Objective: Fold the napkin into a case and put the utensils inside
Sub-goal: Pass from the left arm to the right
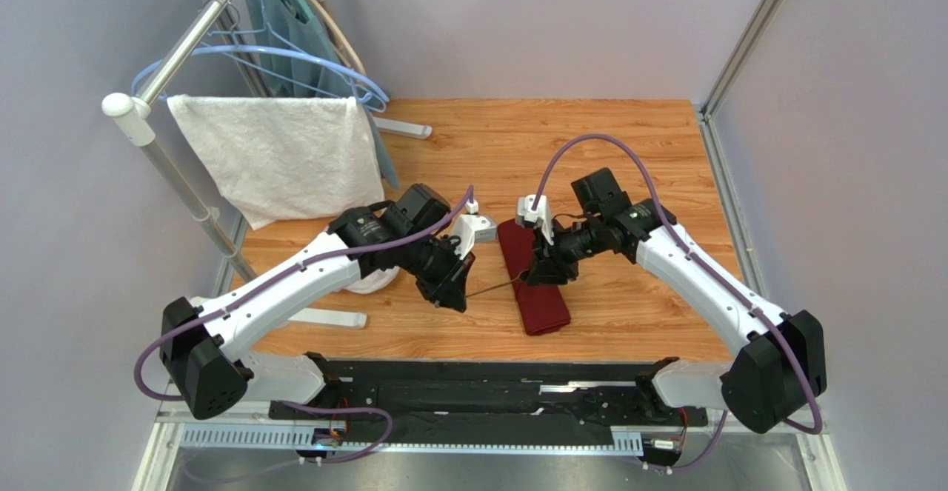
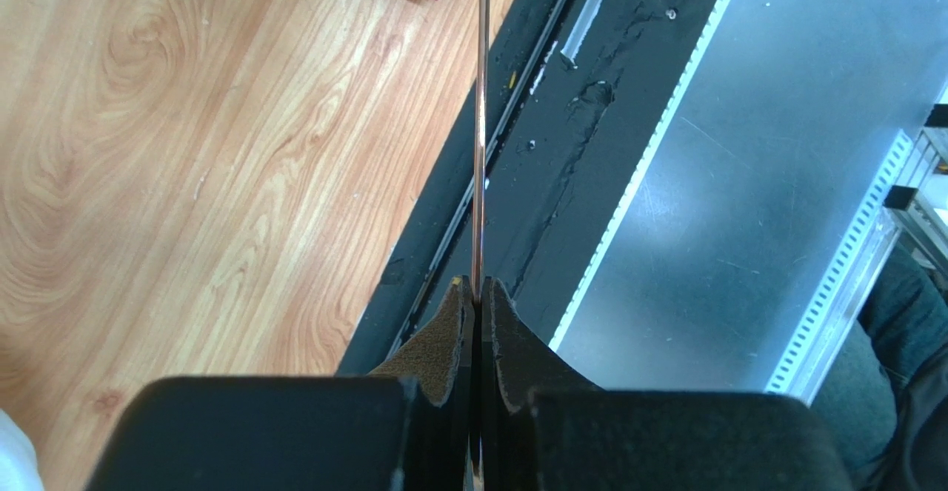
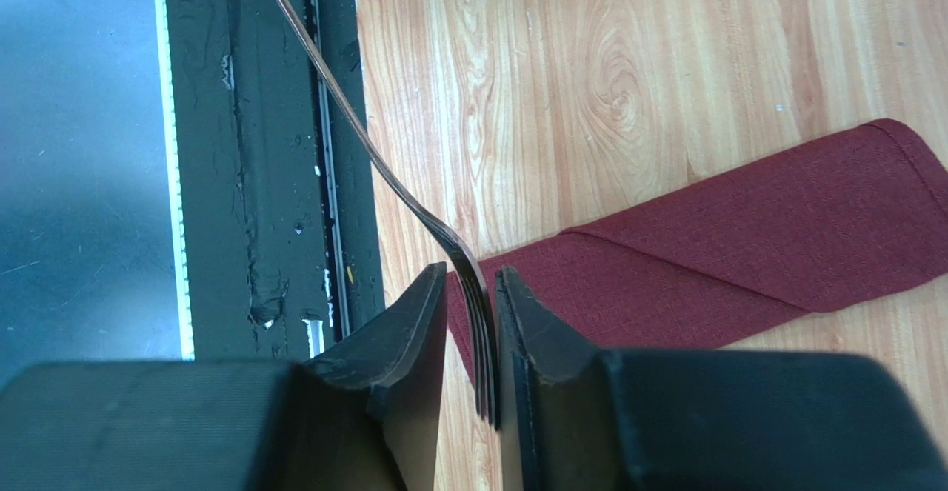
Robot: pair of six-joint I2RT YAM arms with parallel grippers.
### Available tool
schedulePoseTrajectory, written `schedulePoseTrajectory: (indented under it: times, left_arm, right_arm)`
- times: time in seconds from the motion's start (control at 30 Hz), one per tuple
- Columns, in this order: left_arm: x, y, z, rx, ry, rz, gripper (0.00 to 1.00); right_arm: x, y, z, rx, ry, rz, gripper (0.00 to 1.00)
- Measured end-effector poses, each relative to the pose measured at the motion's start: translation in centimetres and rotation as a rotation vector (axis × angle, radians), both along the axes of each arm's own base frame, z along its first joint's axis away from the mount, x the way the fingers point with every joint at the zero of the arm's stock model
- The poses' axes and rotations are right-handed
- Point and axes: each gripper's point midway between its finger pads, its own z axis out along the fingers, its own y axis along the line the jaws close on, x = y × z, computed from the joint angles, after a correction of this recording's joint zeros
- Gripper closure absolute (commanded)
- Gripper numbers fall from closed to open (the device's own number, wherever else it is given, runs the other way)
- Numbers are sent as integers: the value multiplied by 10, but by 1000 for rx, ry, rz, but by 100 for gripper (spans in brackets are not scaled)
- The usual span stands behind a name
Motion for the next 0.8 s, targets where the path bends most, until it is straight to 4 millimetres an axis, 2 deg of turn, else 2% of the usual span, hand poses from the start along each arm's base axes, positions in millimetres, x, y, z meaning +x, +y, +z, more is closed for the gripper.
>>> schedulePoseTrajectory:
  times: [0.03, 0.07, 0.13, 0.37, 0.4, 0.43, 0.47, 0.53, 0.57, 0.63, 0.8]
  left_arm:
    - [0, 0, 2, -5, -6, -2, 100]
    - [0, 0, 3, -12, -14, -4, 100]
    - [1, -1, 6, -23, -27, -7, 100]
    - [3, 4, 4, -4, -56, -22, 100]
    - [3, 4, 3, -2, -57, -21, 100]
    - [3, 4, 3, -1, -57, -21, 100]
    - [3, 4, 3, -2, -56, -22, 100]
    - [1, 2, 5, -16, -48, -27, 100]
    - [4, -1, 7, -24, -55, -19, 100]
    - [9, -4, 10, -40, -65, -8, 100]
    - [14, -12, 17, -69, -81, -16, 100]
  right_arm:
    - [-1, 1, -1, -1, 3, 4, 77]
    - [-2, 1, -1, -3, 7, 6, 87]
    - [-2, 2, -4, -8, 16, 9, 100]
    - [-8, 2, -6, -6, 53, 14, 100]
    - [-9, 2, -6, -5, 58, 9, 99]
    - [-10, 3, -6, -2, 68, -2, 89]
    - [-11, 3, -6, 2, 78, -17, 59]
    - [-13, 1, -5, 6, 90, -51, 48]
    - [-13, 1, -4, 8, 91, -68, 44]
    - [-15, -3, 0, 11, 67, -104, 43]
    - [-9, -10, 12, 16, -4, -164, 48]
